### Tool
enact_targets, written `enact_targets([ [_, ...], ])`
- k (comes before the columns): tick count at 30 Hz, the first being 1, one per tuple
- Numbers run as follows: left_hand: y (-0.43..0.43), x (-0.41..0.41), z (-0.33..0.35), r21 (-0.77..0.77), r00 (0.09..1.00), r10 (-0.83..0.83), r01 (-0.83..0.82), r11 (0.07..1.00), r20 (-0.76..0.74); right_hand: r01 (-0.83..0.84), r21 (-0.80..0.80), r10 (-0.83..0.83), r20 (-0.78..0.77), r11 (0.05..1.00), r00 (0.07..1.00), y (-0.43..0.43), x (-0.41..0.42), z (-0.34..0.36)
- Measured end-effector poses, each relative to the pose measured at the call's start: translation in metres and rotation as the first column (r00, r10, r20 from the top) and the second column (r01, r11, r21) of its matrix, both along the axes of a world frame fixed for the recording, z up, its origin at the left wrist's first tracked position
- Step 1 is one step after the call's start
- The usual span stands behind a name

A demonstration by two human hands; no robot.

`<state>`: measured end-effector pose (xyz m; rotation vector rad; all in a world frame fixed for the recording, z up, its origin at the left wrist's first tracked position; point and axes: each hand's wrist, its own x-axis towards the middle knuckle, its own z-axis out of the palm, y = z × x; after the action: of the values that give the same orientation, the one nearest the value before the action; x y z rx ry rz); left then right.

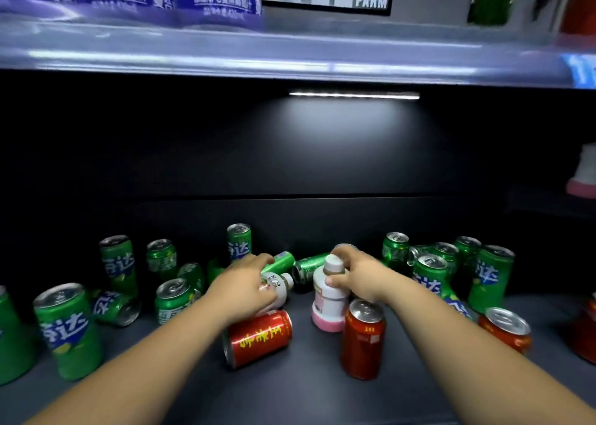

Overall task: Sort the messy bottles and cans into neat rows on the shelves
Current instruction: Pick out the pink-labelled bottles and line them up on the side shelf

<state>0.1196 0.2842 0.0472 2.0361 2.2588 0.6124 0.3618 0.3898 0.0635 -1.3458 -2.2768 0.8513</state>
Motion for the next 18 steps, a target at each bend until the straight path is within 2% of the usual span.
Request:
enact_targets([
  [4,0.006,-0.010,-0.006,-0.059,0.999,0.044,-0.044,0.997,0.003,-0.081,0.053,0.071,0.160,0.995,0.984,0.008,-0.015,0.004],
  [12,0.024,-0.012,-0.012,-0.254,0.986,0.160,-0.143,0.956,0.047,-0.155,0.061,0.143,0.169,0.986,0.975,0.016,-0.030,0.000],
  [18,0.034,-0.012,-0.014,-0.337,0.981,0.192,-0.189,0.922,-0.026,-0.204,0.066,0.183,0.236,0.977,0.954,0.019,-0.034,0.000],
])
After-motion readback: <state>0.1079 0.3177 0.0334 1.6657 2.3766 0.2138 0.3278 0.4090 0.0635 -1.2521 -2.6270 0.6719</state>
